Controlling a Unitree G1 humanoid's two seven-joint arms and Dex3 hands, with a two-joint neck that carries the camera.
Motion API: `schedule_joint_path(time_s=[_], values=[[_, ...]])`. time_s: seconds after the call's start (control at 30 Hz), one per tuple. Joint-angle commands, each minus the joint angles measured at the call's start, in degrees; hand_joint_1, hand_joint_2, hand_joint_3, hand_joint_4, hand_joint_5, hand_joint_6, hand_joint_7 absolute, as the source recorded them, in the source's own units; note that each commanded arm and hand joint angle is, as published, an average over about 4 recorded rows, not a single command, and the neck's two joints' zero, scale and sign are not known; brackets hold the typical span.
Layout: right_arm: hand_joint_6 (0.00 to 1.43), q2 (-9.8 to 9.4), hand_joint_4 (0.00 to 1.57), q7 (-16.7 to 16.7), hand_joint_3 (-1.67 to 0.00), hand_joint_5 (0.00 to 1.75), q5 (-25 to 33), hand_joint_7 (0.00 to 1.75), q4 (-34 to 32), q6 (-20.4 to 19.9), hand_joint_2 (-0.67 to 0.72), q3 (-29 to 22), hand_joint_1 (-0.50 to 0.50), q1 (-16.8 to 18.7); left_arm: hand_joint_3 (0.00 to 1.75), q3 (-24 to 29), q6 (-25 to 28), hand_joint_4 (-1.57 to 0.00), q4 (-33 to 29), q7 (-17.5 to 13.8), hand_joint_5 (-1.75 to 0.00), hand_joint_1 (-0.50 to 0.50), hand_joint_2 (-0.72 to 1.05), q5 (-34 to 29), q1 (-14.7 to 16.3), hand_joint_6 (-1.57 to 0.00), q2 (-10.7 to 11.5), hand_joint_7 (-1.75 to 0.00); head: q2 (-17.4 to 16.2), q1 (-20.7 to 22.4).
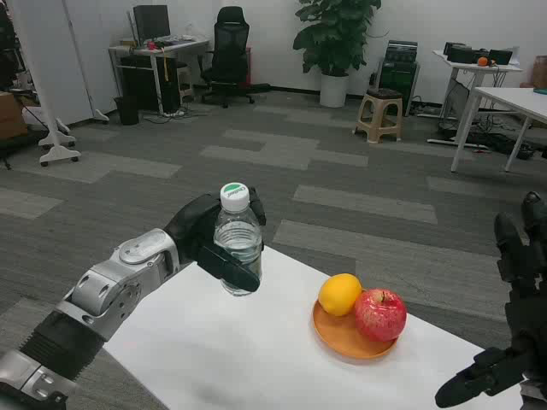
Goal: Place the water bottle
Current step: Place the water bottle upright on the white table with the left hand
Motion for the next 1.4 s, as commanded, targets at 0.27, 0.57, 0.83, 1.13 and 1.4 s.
schedule_joint_path(time_s=[0.27,0.57,0.83,1.13,1.4], values=[[0.00,-1.49,0.00,0.07,0.00,0.00,0.39,0.00,-1.93,-0.07,0.60,-0.55,-0.14,0.08,0.02,2.02,-0.46,-0.94,-3.20,0.58,-1.75,0.50,0.60,1.92,1.96,-0.92,-1.15,-1.61,-0.46,0.31],[0.00,-1.55,0.00,0.07,0.00,0.00,0.41,0.00,-1.86,-0.07,0.60,-0.46,-0.17,0.08,0.07,2.13,-0.46,-0.94,-3.35,0.54,-1.75,0.50,0.60,1.94,2.01,-0.92,-1.20,-1.61,-0.47,0.42],[0.00,-1.55,0.00,0.07,0.00,0.00,0.41,0.00,-1.86,-0.07,0.60,-0.53,-0.15,0.08,0.04,2.64,-0.53,-0.94,-3.28,0.51,-1.75,0.50,0.60,2.16,2.29,-0.92,-1.55,-1.61,-1.38,1.40],[0.00,-1.55,0.00,0.07,0.00,0.00,0.41,0.00,-1.51,-0.07,0.60,-0.42,-0.12,0.08,0.09,4.22,-4.02,-0.90,-0.71,0.56,-1.75,0.50,0.60,2.66,4.03,-0.92,-4.14,-1.61,-1.92,1.96],[0.00,-1.55,0.00,0.07,0.00,0.00,0.41,0.00,-1.25,-0.07,0.60,-0.11,-0.12,0.04,0.02,5.23,-13.78,-0.90,7.37,0.69,-1.75,0.50,0.60,6.97,5.56,-0.92,-8.45,-1.68,-2.02,1.70]])
